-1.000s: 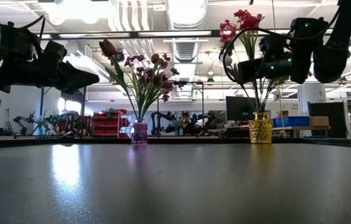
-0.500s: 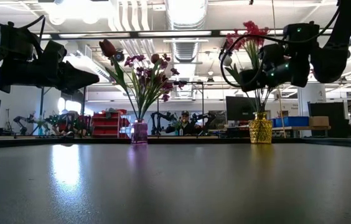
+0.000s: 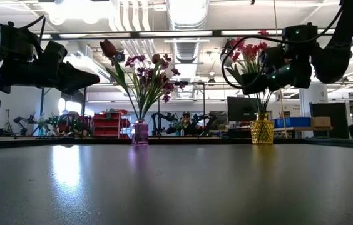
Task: Sort flowers into vase by color
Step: Put the bouquet of red flowers into the yellow vase, then return to Home Position
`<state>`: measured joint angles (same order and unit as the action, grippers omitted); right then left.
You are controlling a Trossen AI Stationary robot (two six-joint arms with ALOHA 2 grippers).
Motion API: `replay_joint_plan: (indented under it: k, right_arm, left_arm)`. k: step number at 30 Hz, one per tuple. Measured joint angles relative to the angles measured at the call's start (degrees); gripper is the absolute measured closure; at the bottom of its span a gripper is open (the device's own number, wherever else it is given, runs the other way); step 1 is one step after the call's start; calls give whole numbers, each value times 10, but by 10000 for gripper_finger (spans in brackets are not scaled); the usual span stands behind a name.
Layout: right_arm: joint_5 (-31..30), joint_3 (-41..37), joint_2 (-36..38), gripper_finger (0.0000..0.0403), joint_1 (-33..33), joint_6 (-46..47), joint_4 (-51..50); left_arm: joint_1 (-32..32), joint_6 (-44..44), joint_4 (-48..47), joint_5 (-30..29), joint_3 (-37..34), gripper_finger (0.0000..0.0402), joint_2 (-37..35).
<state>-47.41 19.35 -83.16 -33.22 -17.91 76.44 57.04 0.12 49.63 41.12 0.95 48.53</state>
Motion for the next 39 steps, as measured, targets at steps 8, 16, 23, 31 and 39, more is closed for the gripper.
replay_joint_plan:
  k: [8, 16, 23, 31, 39]
  right_arm:
    - [-19, 0, 25, 201, 40, -6, -48]
    - [-37, 0, 126, 184, 73, 35, -213]
    - [-36, 0, 243, 199, 136, 77, -414]
    - [146, 0, 328, 321, 211, 139, -578]
    - [298, -30, 317, 392, 243, 140, -580]
  left_arm:
    - [0, 0, 0, 0, 0, 326, 0]
    - [0, 0, 0, 0, 0, 326, 0]
    - [-9, 7, -10, 24, 0, 326, 0]
    - [-72, 21, -9, 40, 0, 326, 0]
    - [-97, 11, -16, 33, -3, 327, 0]
